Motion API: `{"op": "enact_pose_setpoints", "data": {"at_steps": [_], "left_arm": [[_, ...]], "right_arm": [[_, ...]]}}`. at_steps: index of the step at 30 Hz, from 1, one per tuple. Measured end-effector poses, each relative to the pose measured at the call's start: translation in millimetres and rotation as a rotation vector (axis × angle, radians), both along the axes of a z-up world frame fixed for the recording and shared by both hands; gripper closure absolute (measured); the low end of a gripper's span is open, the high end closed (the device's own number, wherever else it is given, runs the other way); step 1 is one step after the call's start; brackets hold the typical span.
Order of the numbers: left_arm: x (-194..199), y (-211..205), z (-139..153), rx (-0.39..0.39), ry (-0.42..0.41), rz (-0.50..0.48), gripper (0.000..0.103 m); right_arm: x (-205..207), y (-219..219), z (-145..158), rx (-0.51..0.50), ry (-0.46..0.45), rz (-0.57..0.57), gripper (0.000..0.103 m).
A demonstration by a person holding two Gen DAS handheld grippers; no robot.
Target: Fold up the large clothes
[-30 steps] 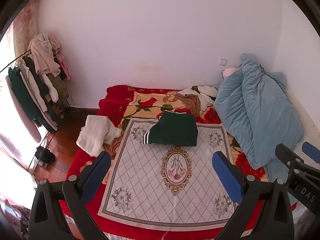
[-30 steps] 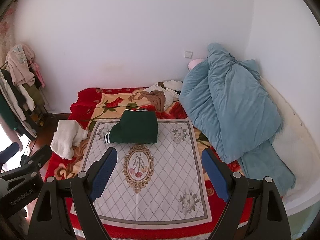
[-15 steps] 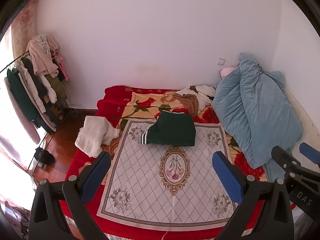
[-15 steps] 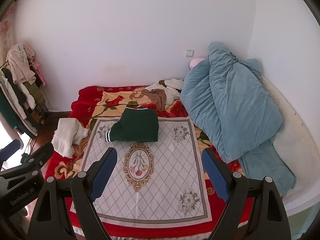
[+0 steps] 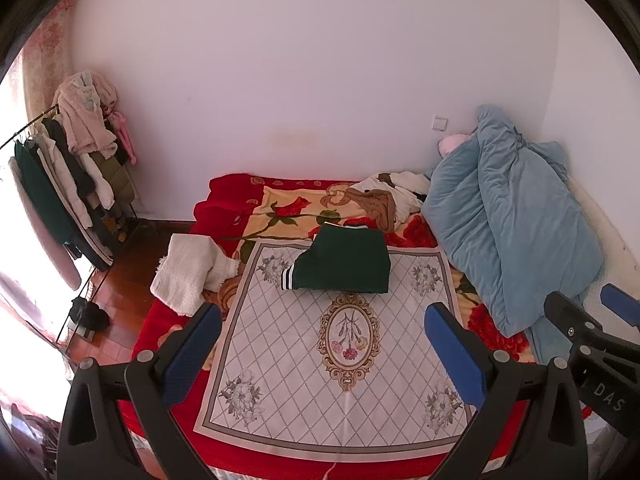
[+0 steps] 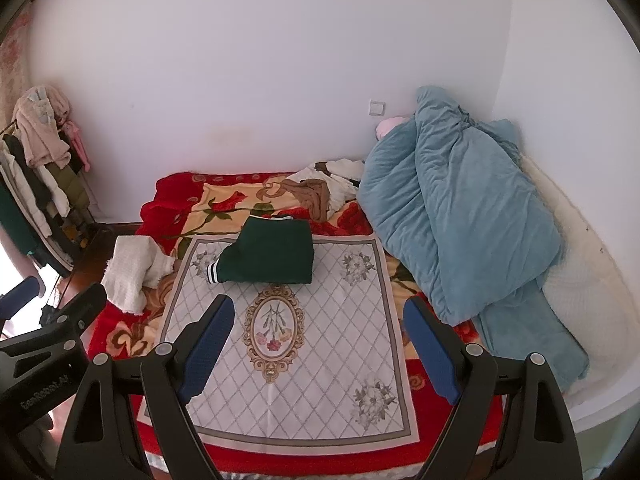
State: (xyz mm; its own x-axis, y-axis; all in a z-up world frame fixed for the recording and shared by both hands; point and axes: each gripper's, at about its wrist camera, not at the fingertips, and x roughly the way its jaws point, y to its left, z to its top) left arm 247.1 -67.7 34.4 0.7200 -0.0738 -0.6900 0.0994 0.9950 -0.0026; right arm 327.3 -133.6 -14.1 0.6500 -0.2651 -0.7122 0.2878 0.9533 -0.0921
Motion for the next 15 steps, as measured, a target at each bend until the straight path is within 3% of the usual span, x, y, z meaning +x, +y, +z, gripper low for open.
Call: {"op": "enact_pose_setpoints", "data": {"at_steps": [15], "left_arm": [[-6.4,3.4,6.9,0.015,-0.021,0.005,0.000]], "right_arm": [[-3.4,-2.7,0.1,0.003,-0.003,0.003,0.015]]}}
